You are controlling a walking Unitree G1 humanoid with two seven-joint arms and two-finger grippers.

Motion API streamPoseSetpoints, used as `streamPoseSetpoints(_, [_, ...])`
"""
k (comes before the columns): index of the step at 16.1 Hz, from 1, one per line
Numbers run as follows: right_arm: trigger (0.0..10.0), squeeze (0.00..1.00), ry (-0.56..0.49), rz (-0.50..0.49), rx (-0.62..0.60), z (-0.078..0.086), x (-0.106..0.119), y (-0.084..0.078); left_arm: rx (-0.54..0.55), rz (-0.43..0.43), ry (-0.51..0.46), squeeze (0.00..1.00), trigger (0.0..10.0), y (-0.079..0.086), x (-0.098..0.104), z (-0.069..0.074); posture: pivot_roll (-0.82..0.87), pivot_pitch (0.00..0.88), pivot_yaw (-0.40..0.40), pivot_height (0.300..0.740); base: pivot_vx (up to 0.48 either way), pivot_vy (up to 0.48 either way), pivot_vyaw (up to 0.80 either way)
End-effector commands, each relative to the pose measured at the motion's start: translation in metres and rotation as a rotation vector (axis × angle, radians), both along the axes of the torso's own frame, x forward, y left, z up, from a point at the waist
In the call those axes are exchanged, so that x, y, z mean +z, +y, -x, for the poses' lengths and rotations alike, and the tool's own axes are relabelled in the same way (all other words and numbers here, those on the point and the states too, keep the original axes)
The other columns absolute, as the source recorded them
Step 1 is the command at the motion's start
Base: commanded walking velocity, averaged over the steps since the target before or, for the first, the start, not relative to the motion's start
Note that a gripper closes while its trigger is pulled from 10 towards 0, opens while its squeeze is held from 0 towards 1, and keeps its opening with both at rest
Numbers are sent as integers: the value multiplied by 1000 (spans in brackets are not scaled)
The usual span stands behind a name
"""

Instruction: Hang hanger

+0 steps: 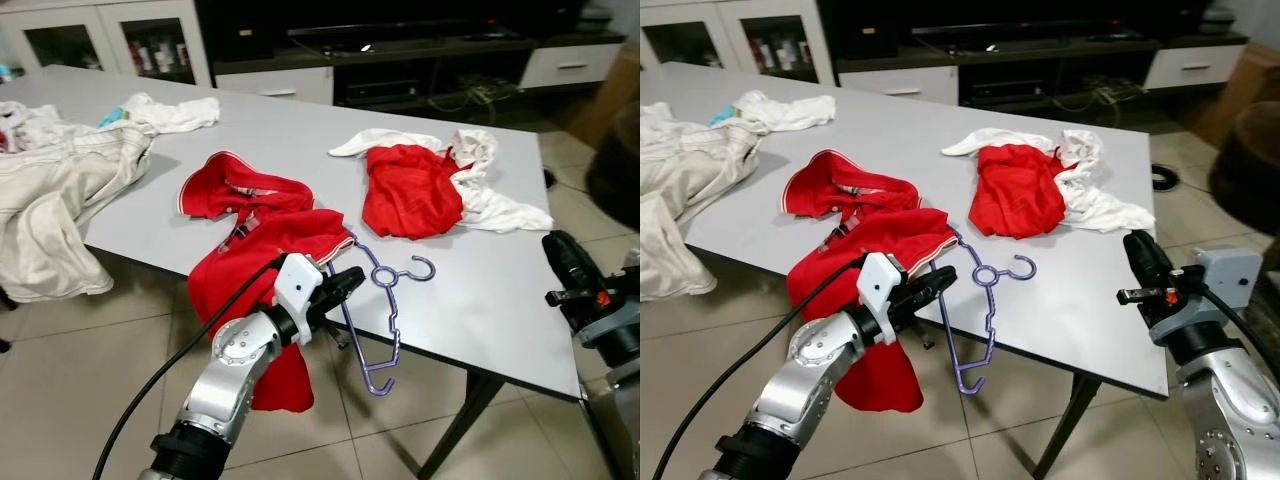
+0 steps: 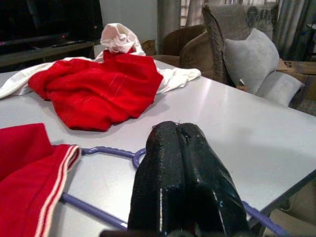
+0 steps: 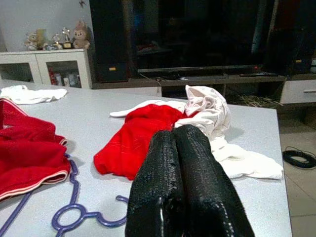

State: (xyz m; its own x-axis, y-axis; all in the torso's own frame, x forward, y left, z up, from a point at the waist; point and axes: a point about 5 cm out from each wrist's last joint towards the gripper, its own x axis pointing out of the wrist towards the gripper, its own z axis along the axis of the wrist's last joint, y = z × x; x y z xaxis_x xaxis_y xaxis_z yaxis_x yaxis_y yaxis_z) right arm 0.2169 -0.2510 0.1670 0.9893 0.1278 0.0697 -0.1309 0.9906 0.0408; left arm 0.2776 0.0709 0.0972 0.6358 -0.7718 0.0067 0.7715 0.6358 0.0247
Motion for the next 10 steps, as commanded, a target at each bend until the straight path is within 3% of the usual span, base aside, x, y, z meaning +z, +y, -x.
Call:
streamPoseSetpoints(1, [10000, 0, 65, -38, 8, 0, -7, 1, 13, -6, -4, 0, 10000, 3, 1, -2, -190, 0, 19, 740, 0, 0, 0])
streamPoseSetpoints(2, [10000, 0, 143, -112, 53, 4, -17, 6, 24, -5, -17, 0, 10000, 5, 3, -4, -193, 0, 23, 740, 0, 0, 0])
streamPoseSetpoints(5, [10000, 39, 204, -249, 221, 20, -22, 28, 48, -66, -87, 0, 10000, 20, 13, -15, -194, 0, 24, 740, 0, 0, 0])
streamPoseSetpoints(7, [10000, 35, 246, -338, 298, 28, -23, 40, 109, -79, -90, 0, 10000, 37, 19, -29, -193, 0, 25, 740, 0, 0, 0])
streamPoseSetpoints(9, [10000, 63, 281, -436, 387, 34, -23, 53, 116, -100, -103, 0, 10000, 45, 22, -32, -188, 0, 25, 740, 0, 0, 0])
streamPoseSetpoints(10, [10000, 400, 319, -487, 469, 44, -24, 66, 123, -108, -109, 0, 10000, 48, 23, -33, -188, 0, 25, 740, 0, 0, 0])
